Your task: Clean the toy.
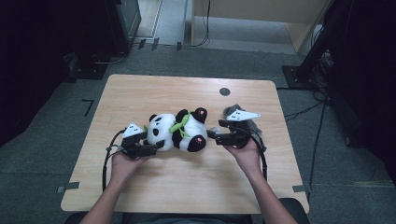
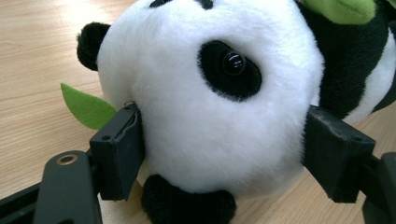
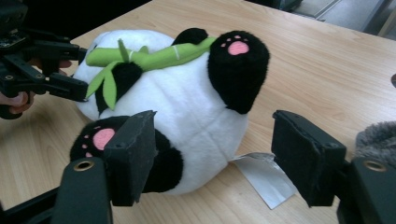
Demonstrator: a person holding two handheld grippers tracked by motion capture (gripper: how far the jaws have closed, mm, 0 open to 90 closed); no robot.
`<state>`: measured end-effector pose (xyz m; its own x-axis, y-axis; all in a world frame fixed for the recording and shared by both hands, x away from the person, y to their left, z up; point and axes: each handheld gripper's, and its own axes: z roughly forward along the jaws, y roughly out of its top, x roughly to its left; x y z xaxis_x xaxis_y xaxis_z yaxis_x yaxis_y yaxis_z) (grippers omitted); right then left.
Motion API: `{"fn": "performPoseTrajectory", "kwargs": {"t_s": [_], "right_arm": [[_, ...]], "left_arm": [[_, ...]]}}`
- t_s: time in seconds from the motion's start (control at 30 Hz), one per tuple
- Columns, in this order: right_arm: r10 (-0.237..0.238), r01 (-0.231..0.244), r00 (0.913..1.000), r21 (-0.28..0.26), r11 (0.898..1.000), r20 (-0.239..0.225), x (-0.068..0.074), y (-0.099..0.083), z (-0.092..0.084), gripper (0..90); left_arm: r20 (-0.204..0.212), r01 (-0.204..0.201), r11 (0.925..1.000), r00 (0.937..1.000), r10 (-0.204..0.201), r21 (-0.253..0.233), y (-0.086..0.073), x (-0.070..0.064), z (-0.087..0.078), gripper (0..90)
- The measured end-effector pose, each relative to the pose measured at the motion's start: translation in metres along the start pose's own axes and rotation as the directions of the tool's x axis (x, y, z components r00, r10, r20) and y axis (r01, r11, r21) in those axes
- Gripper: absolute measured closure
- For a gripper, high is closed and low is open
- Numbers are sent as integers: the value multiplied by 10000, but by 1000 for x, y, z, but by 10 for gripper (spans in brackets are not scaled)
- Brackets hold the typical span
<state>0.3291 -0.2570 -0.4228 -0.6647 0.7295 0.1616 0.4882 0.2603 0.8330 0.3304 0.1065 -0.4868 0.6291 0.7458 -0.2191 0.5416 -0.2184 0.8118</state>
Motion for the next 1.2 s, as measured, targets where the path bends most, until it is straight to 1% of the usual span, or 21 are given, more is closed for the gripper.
{"fn": "performPoseTrajectory", "kwargs": {"t_s": [0.07,0.17,0.27,0.37,0.43,0.5,0.57,0.63,0.7,0.77,0.8,0.87,0.9,0.93,0.97,1.03,1.07,1.1,1.13,1.17,1.2], "right_arm": [[-35,35,10000,4,10000,-37,4,0,1,298],[-101,97,9996,-148,9998,-262,12,2,1,290],[-165,155,9984,-189,9997,-544,21,3,3,274],[-173,164,9955,-100,9998,-926,28,1,11,252],[-143,137,9930,-63,9999,-1172,32,-2,18,220],[-66,75,9916,66,10000,-1295,33,-4,24,202],[-89,134,9888,288,9995,-1489,33,-7,31,185],[-292,369,9876,472,9982,-1543,34,-11,39,178],[-506,591,9868,507,9970,-1538,35,-15,46,177],[-667,760,9875,609,9952,-1429,35,-18,51,169],[-748,829,9874,531,9951,-1395,34,-20,53,171],[-875,922,9882,319,9952,-1258,33,-21,55,200],[-950,986,9879,234,9949,-1230,32,-22,56,231],[-1118,1147,9870,187,9932,-1153,31,-23,57,258],[-1295,1314,9869,135,9912,-963,30,-25,57,288],[-1507,1514,9859,34,9885,-727,30,-26,59,315],[-1514,1518,9864,13,9884,-639,30,-26,59,330],[-1502,1502,9873,-32,9886,-516,31,-26,61,379],[-1528,1528,9874,-28,9883,-403,32,-25,61,419],[-1506,1507,9883,53,9886,-223,33,-23,61,504],[-1343,1346,9908,169,9908,-166,35,-21,60,539]], "left_arm": [[6,4,10000,10000,-4,8,0,0,0,217],[2,8,10000,10000,-8,3,0,0,0,217],[-3,38,10000,10000,-38,-12,0,0,0,217],[-3,41,10000,10000,-41,-7,0,0,0,218],[-19,39,10000,10000,-39,-8,0,0,0,219],[-32,66,10000,10000,-66,-28,0,-1,0,222],[-62,114,9999,9999,-114,-32,1,-1,0,229],[-84,47,10000,10000,-47,-35,2,-1,-1,267],[-144,-14,10000,9999,13,-27,2,-2,-1,306],[-179,41,10000,9998,-41,-7,4,-3,-2,334],[-179,146,9999,9997,-146,-15,5,-3,-1,344],[-109,382,9993,9992,-382,18,6,-2,-1,358],[-88,463,9989,9989,-463,36,7,-1,-2,362],[-13,649,9979,9979,-648,44,8,-2,-2,367],[25,744,9972,9972,-744,47,9,-2,-2,375],[72,982,9952,9951,-982,17,10,-2,-1,386],[140,1202,9927,9926,-1203,36,11,-1,-1,391],[149,1299,9915,9914,-1300,36,12,-1,-1,393],[114,1329,9911,9911,-1329,41,13,-1,-1,393],[24,1280,9918,9918,-1280,57,14,-2,-1,386],[-99,1010,9949,9948,-1010,25,16,-4,-1,372]]}}
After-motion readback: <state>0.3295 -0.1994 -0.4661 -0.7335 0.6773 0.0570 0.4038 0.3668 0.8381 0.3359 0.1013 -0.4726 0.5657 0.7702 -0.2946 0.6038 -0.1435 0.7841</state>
